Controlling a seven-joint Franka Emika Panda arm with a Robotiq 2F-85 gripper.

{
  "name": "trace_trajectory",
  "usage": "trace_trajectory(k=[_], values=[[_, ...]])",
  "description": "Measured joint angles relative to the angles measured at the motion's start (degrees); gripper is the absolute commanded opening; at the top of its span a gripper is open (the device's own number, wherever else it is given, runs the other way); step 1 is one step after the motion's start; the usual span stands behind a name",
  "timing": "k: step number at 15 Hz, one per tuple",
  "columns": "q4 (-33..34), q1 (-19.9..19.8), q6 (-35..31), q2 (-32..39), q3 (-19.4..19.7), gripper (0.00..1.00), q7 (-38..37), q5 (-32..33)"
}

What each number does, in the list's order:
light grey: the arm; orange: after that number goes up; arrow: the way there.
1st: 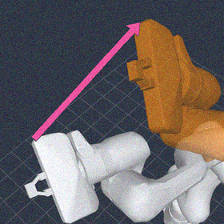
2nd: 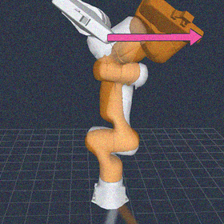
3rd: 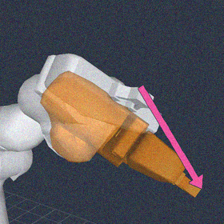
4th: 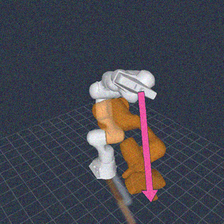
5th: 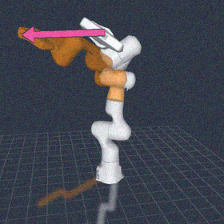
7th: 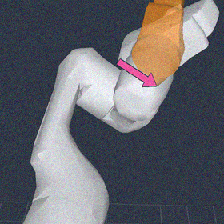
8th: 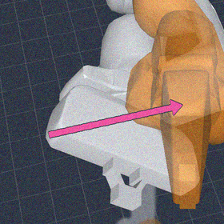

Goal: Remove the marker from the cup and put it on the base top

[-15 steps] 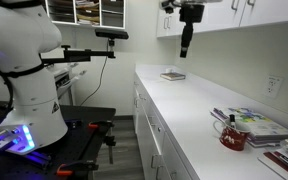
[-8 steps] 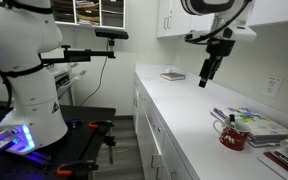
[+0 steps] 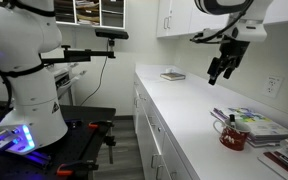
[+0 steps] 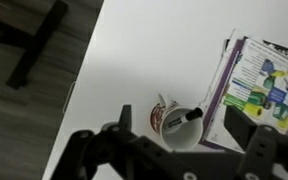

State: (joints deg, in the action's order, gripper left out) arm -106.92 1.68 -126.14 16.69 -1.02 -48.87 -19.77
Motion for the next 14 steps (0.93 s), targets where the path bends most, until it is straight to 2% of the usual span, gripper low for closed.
trace_trajectory(k=[5,10,11,14], values=[[-0.05,0.09,0.00,0.20,0.23,1.00,0.01,-0.26],[0.55,-3.43,0.27,6.01,0.87,0.99,1.25,-15.48],[1.24,-4.42,0.27,7.86,0.95,0.81,1.35,-18.19],[5.20,-6.51,0.26,13.73,0.99,0.62,1.29,-25.86]])
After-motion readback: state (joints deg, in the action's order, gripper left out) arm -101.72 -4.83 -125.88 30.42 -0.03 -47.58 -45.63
